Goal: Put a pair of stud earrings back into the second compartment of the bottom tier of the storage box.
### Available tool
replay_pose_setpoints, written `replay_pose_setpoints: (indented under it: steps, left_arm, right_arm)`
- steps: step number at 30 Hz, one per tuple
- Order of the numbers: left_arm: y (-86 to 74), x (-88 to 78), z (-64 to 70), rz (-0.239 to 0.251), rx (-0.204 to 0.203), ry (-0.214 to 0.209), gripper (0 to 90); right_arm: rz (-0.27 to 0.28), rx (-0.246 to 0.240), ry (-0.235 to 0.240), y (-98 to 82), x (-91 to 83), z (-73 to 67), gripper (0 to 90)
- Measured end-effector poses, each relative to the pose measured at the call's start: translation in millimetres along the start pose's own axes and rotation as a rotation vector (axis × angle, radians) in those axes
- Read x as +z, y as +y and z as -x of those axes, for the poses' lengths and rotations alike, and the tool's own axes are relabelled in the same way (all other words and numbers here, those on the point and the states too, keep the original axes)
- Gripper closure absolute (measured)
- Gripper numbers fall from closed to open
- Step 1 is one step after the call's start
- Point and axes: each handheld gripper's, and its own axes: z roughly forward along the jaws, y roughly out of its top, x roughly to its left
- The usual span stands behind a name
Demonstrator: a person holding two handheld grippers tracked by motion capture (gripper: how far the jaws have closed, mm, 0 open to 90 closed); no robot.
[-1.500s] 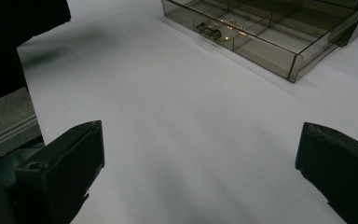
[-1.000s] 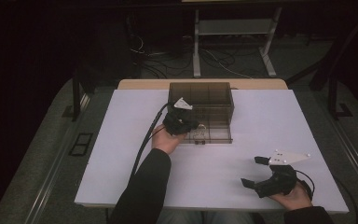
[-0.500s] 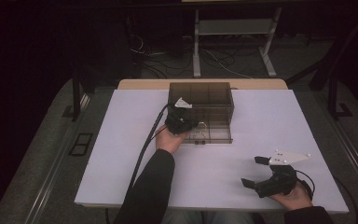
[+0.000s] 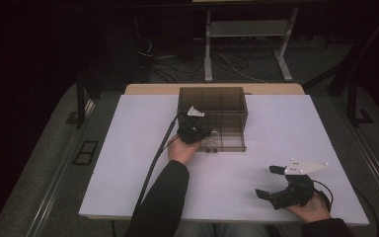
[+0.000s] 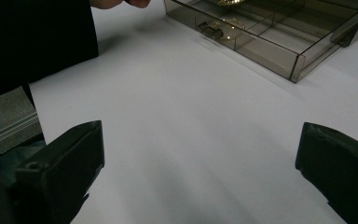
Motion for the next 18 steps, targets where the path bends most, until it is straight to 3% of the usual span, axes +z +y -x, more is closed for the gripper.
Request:
replay_pose_setpoints:
  steps: [6,13,18]
  left_arm:
    - [-1.6,4.5,2.8,-0.031,0.038,0.019,85.3]
    - [-2.2,4.7,3.0,-0.049,0.034,0.012,84.0]
    - [-0.2,-0.2,2.2,-0.035,0.03,-0.01,69.6]
  right_arm:
    - [0.0,0.0,0.0,-0.1,-0.1,0.2,0.6]
    - [0.001,0.0,0.0,-0.1,-0.2,0.1,0.6]
    - [0.001,0.001,-0.001,-0.1,-0.2,0.2,0.6]
